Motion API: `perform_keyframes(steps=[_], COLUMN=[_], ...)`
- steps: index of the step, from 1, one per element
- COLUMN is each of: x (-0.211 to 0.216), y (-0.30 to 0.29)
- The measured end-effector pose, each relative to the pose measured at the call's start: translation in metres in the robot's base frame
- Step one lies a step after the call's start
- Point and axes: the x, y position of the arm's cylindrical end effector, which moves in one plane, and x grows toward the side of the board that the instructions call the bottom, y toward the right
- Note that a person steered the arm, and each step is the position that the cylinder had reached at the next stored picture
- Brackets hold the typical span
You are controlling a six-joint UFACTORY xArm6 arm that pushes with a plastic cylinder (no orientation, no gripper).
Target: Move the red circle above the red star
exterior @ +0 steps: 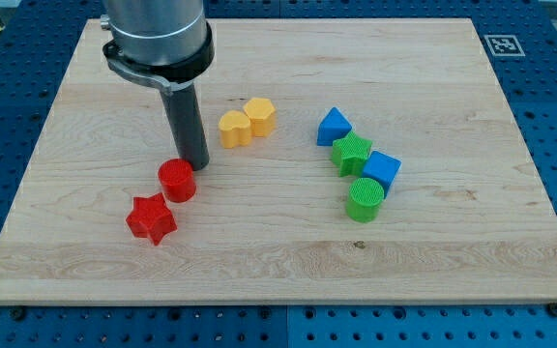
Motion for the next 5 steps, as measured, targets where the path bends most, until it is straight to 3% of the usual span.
perform_keyframes(steps=[2,5], x=[0.015,0.024], y=[0.038,0.004])
